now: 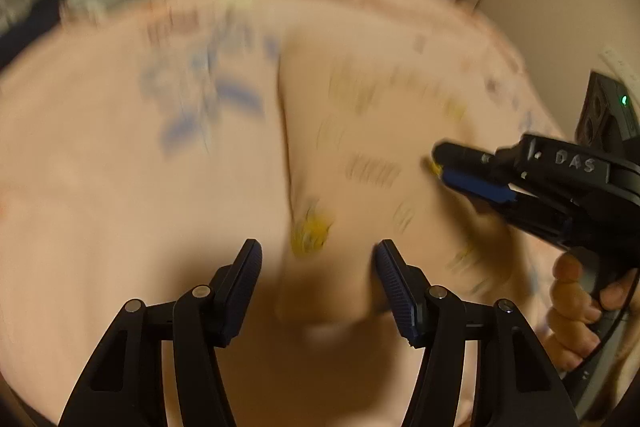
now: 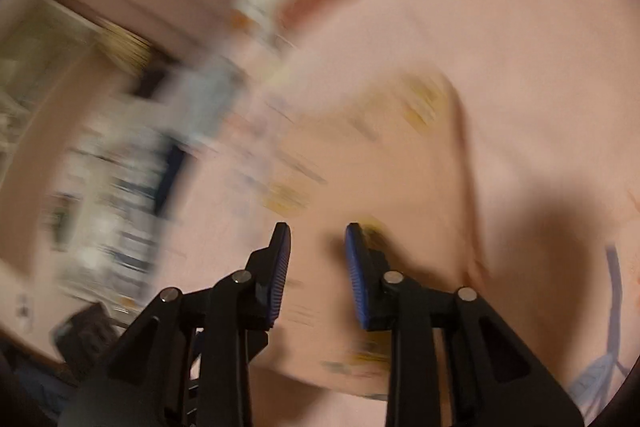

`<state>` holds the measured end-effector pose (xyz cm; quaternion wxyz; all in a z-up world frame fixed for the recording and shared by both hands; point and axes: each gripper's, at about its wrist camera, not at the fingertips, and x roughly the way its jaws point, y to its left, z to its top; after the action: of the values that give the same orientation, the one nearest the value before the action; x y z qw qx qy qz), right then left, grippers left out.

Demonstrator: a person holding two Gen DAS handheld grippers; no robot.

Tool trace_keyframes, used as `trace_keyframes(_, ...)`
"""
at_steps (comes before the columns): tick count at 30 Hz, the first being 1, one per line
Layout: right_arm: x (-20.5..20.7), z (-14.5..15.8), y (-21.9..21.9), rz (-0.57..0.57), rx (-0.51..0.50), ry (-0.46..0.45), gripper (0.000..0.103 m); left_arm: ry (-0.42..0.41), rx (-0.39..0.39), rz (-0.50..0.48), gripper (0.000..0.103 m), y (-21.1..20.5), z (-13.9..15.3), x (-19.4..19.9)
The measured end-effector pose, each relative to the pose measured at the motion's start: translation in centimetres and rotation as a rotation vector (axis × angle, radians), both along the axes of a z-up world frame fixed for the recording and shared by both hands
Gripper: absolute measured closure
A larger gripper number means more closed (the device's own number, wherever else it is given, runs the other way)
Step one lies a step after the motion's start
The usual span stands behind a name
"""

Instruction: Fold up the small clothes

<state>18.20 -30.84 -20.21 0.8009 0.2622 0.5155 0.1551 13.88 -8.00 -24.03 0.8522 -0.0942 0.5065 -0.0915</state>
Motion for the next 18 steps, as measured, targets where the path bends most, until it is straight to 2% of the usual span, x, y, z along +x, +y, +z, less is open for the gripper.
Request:
trace_keyframes(1,0.1,-1.4,0.3,0.005,-0.070,0.065,0.096,-0.014,0.019,0.004,0.042,0.0,-0.7,-0.4)
trace_keyframes(2,-0.1,-2.0,0.1,0.006,-0.081,0.084,0.103,-0.063,0.051,0.004,0.042,-0.2,-0.4,-1.3)
trace_keyframes(3,-0.3,-2.1,-0.6,-0.003,-0.024,0.086,0.103,-0.068,0.097,0.003,0.042,-0.6,-0.2,-2.1)
trace_keyframes(7,-1.9,-2.9,-2.1,-0.044,0.036,0.118,0.103,-0.087,0.174,-0.021,0.041,-1.4,-0.2,-4.2)
trace_keyframes(10,-3.6,-3.3,-2.4,-0.070,0.079,0.130,0.103,-0.085,0.182,-0.003,0.040,-1.2,-0.2,-4.6)
trace_keyframes(14,-4.6,-2.5,-2.0,-0.079,0.050,0.135,0.103,-0.054,0.202,-0.029,0.041,-1.0,0.2,-4.9)
trace_keyframes(15,-4.7,-2.1,-1.7,-0.075,0.025,0.143,0.103,-0.044,0.193,-0.034,0.041,-1.0,0.5,-4.8)
trace_keyframes(16,-5.1,-1.6,-1.6,-0.075,0.002,0.157,0.103,-0.032,0.144,-0.029,0.041,-0.2,1.4,-5.1)
trace_keyframes(18,-5.6,-0.4,-1.9,-0.076,-0.041,0.159,0.098,-0.040,-0.013,-0.018,0.041,1.4,3.1,-4.9)
